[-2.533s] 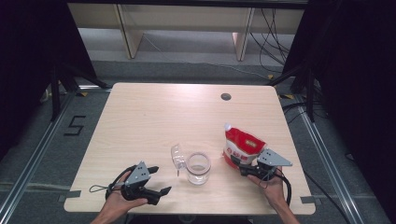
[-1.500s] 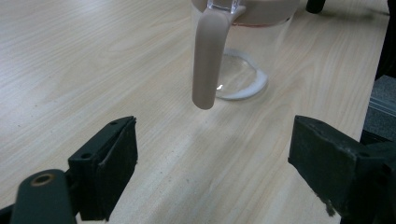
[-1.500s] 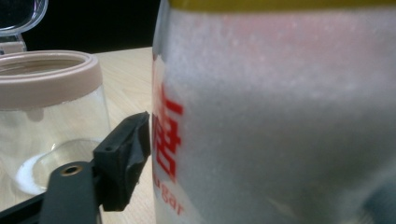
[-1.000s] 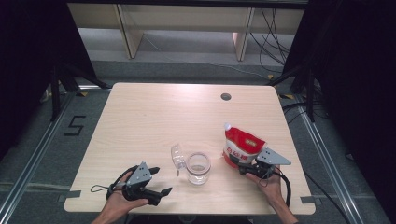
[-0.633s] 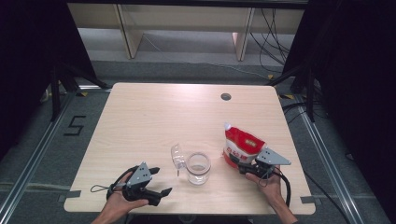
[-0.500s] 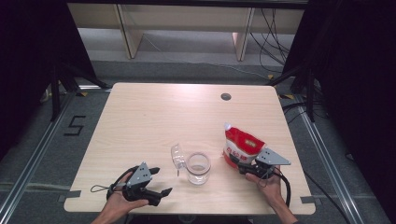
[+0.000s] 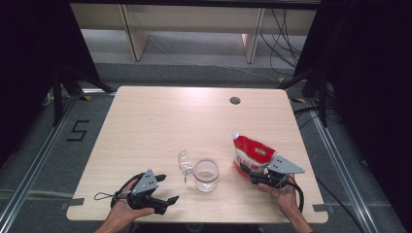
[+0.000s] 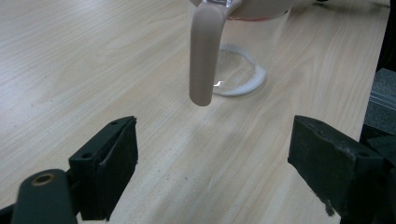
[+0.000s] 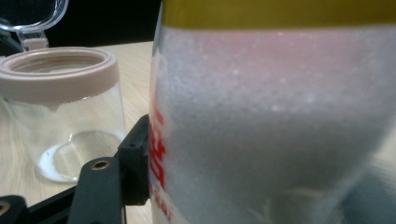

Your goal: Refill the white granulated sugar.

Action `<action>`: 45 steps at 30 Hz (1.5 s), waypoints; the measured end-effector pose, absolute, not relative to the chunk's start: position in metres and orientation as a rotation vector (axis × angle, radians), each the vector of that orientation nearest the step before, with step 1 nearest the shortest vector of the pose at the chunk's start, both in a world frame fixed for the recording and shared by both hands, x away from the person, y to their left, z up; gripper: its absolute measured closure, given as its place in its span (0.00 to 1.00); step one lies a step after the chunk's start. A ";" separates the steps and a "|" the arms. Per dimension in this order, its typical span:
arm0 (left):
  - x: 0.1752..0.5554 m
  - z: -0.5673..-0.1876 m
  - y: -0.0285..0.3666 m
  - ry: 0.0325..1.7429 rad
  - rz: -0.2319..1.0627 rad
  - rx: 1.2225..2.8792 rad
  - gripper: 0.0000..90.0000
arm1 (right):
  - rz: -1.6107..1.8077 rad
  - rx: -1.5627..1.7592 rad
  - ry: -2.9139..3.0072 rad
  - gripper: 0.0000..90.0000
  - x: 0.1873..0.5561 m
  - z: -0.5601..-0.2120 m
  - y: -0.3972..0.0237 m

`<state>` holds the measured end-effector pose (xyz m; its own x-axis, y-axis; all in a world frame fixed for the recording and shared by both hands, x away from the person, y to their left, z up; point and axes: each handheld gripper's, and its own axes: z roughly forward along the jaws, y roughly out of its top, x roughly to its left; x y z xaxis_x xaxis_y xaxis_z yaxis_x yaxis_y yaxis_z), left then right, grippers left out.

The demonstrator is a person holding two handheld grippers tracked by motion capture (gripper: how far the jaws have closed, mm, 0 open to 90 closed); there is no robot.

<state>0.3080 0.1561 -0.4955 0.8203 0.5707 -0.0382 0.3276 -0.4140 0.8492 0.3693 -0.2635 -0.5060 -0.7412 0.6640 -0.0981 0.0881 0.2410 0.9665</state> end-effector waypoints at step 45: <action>0.309 -0.496 0.157 0.693 0.300 2.016 0.17 | 0.915 0.192 2.009 0.43 0.311 -0.463 -0.257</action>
<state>0.3090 0.1566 -0.4962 0.8091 0.5839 -0.0665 0.3508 -0.3891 0.8518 0.3108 -0.2566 -0.4635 -0.5889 0.4561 -0.6673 -0.2039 0.7151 0.6687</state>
